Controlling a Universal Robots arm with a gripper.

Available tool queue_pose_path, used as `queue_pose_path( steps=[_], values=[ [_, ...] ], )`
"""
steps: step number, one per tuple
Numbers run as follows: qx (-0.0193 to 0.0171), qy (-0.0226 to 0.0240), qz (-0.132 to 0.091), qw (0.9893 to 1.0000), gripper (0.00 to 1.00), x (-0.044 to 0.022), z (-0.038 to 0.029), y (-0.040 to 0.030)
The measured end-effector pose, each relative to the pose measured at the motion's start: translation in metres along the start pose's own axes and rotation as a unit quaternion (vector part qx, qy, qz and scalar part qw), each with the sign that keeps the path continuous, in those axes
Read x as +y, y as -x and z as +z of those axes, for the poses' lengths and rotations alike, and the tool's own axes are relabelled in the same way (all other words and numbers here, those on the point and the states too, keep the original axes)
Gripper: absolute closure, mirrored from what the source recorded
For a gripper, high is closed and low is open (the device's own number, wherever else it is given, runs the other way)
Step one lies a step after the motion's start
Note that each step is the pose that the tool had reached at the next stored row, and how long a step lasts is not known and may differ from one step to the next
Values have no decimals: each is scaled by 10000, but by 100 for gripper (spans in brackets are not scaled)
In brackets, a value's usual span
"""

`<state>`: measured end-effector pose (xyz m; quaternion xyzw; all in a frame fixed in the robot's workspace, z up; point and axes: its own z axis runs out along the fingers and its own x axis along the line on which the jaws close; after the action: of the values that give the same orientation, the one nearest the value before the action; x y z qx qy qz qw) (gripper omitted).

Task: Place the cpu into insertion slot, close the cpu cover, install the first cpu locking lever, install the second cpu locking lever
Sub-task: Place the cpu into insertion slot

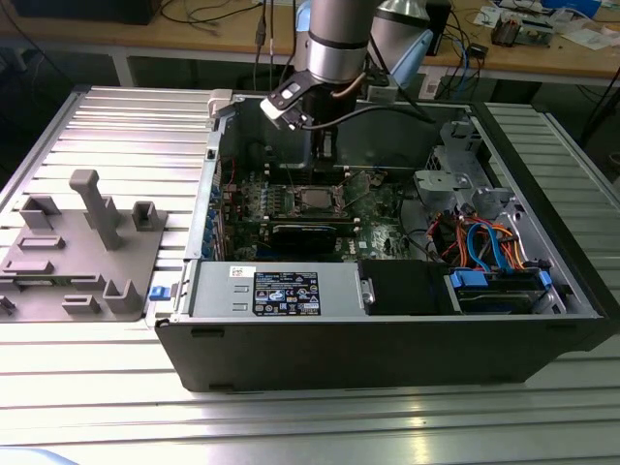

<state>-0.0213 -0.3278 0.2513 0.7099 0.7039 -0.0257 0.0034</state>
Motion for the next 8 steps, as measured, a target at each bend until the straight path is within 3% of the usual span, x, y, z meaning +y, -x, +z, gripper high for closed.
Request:
queue_pose_path(
  steps=[8],
  values=[
    [-7, 0, 0, 10000, 89, -2, -57, 2]
  ],
)
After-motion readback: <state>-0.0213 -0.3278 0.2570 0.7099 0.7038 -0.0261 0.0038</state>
